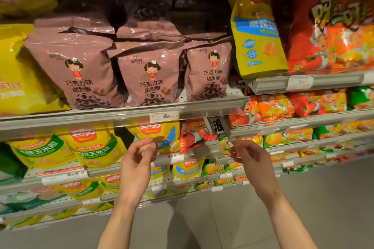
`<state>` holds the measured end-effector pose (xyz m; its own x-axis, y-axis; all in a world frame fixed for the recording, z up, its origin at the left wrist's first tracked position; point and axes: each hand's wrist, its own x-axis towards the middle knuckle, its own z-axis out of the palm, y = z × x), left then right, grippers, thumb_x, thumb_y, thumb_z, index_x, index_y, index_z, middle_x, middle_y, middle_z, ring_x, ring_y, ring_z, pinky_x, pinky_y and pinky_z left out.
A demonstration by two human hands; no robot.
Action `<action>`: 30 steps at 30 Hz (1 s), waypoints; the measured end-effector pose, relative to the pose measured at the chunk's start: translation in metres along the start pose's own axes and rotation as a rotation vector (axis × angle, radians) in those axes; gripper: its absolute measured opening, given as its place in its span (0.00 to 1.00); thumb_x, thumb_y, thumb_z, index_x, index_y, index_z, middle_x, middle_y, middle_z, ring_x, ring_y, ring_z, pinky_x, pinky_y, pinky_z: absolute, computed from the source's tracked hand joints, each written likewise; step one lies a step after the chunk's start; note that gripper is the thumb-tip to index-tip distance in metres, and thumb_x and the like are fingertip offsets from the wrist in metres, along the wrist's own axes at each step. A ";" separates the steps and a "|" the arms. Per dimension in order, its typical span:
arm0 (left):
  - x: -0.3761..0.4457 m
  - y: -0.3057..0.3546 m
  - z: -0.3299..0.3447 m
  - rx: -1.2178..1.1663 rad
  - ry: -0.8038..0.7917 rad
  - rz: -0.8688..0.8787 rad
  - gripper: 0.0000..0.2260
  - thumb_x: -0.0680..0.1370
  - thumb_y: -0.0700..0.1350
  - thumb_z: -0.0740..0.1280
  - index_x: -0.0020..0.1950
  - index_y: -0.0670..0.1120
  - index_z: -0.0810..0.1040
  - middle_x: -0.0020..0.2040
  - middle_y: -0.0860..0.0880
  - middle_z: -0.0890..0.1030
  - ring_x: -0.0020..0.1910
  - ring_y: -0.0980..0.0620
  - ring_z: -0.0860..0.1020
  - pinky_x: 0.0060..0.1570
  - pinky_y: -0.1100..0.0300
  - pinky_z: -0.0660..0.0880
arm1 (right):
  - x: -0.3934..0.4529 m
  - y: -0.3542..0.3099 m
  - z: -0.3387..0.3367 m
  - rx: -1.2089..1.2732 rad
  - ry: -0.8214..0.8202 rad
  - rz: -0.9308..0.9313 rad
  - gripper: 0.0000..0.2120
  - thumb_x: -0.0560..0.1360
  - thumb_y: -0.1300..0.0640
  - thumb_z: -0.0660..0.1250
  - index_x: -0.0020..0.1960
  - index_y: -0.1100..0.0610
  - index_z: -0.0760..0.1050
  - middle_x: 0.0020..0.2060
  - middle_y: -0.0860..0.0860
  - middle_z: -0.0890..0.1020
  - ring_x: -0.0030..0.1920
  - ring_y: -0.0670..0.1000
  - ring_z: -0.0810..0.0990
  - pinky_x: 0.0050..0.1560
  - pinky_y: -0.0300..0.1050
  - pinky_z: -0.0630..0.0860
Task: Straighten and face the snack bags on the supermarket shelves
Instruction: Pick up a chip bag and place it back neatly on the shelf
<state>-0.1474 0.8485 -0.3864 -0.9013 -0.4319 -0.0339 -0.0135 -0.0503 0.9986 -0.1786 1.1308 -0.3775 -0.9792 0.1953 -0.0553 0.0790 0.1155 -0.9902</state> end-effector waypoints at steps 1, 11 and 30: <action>0.000 -0.002 0.003 0.011 0.008 -0.003 0.05 0.82 0.41 0.68 0.55 0.50 0.82 0.45 0.53 0.87 0.44 0.53 0.86 0.49 0.59 0.78 | 0.004 0.001 -0.001 -0.003 -0.005 -0.001 0.07 0.82 0.61 0.66 0.52 0.57 0.83 0.41 0.51 0.88 0.43 0.49 0.86 0.48 0.39 0.84; -0.006 -0.019 0.061 0.015 0.230 -0.040 0.04 0.82 0.42 0.68 0.53 0.50 0.82 0.47 0.52 0.87 0.46 0.51 0.86 0.48 0.58 0.79 | 0.079 0.015 -0.022 -0.071 -0.214 -0.013 0.07 0.82 0.56 0.67 0.50 0.53 0.84 0.40 0.48 0.87 0.43 0.48 0.85 0.50 0.48 0.82; 0.050 -0.113 0.130 0.304 -0.009 -0.314 0.12 0.84 0.37 0.63 0.59 0.53 0.79 0.52 0.58 0.82 0.56 0.55 0.79 0.49 0.76 0.72 | 0.151 0.082 0.054 -0.540 -0.556 0.070 0.25 0.84 0.49 0.62 0.78 0.54 0.64 0.70 0.51 0.75 0.69 0.50 0.73 0.65 0.35 0.64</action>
<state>-0.2476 0.9497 -0.4956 -0.8370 -0.4296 -0.3390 -0.4131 0.0897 0.9062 -0.3302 1.1168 -0.4737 -0.9070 -0.2811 -0.3135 0.0847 0.6074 -0.7898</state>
